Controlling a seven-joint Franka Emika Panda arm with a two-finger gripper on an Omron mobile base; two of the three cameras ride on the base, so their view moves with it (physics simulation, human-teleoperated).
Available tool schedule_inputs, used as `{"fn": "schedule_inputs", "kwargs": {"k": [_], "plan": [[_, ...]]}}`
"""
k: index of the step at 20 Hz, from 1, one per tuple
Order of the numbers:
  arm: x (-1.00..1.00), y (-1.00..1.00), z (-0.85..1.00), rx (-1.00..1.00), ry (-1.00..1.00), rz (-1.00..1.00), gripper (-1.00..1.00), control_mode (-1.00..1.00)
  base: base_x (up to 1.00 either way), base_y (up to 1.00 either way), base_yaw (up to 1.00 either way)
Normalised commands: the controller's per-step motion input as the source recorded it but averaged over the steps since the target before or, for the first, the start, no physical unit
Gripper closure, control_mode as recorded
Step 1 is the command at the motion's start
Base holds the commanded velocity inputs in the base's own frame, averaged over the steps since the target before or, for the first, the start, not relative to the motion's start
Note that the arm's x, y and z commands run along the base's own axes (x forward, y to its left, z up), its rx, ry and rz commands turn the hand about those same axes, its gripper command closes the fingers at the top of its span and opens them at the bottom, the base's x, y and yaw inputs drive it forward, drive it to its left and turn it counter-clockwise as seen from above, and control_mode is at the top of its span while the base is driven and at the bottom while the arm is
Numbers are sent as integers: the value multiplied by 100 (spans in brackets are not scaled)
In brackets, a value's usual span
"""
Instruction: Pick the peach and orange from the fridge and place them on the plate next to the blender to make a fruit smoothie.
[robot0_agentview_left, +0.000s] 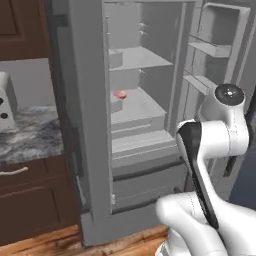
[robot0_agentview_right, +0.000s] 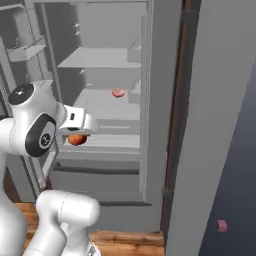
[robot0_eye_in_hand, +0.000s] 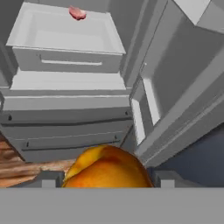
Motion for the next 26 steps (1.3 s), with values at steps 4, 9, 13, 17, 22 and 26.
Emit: {"fn": "schedule_inputs", "kwargs": {"k": [4,9,13,17,22,26], "plan": [[0,0,0,0,0,0,100,100,-64,0,-85],[0,0,0,0,0,0,100,100,-44,0,-94],[0,0,0,0,0,0,100,100,-29,0,-95],[0,0,0,0,0,0,100,100,-26,0,-92],[0,0,0,0,0,0,100,100,-19,-8,-89],[0,0,0,0,0,0,100,100,-11,-32,-84]]}}
